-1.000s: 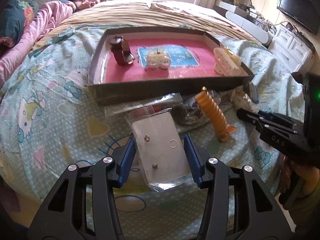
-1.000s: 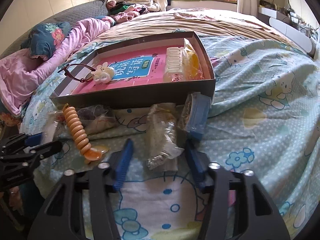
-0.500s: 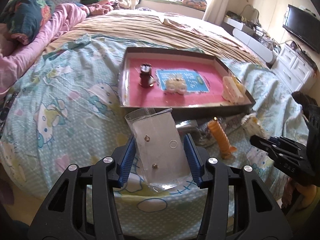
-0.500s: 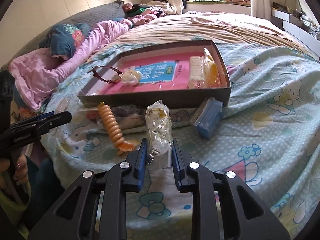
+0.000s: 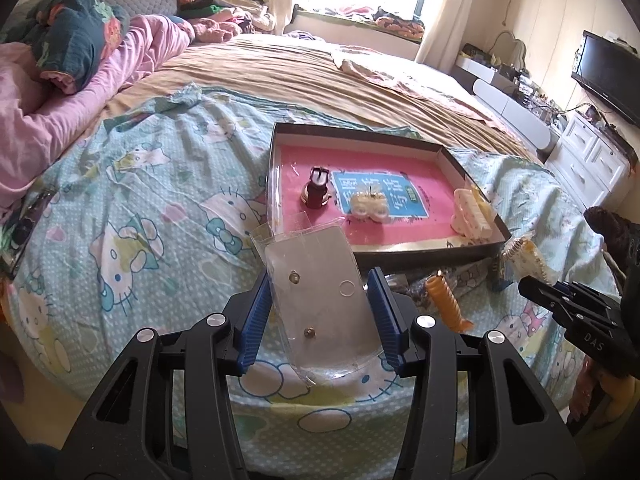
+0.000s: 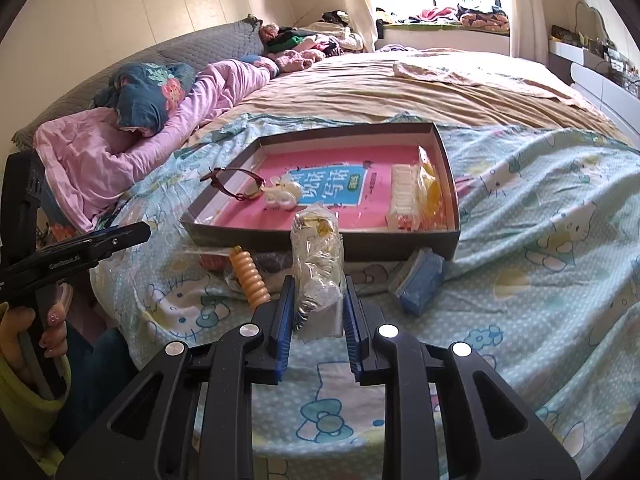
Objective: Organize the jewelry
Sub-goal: 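Carry the earring card bag with the left tool while the right tool carries its bag into the box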
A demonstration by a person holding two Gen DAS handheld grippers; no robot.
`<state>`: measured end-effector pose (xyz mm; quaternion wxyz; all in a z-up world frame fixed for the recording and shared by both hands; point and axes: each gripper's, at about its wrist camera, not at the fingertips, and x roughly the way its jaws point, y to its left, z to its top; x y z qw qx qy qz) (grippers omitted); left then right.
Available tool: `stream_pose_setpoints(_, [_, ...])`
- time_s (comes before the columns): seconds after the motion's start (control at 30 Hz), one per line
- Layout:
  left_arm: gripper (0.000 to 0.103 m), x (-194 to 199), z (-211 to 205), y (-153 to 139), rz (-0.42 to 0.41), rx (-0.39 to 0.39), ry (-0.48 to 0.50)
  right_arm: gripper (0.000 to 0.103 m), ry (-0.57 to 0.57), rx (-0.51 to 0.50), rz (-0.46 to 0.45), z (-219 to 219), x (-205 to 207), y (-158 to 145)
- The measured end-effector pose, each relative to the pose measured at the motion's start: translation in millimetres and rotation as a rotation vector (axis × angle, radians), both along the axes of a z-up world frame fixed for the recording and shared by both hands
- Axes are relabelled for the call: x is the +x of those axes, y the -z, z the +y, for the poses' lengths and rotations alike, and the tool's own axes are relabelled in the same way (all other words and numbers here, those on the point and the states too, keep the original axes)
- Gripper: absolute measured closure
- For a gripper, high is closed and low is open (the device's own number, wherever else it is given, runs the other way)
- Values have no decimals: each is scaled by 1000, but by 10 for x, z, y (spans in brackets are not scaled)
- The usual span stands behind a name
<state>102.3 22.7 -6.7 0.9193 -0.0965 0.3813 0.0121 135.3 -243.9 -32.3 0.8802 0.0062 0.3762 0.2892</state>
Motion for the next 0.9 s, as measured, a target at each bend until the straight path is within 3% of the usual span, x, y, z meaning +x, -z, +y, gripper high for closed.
stream_pose_setpoints(0.47, [63,103,-109,-153,-44,17,28,81,-17,19,-35,120,76,-125])
stream_pose_setpoints(0.9, [63,432,-233,-174,-48,15,70,81,-6,26,-62,180,241,-200])
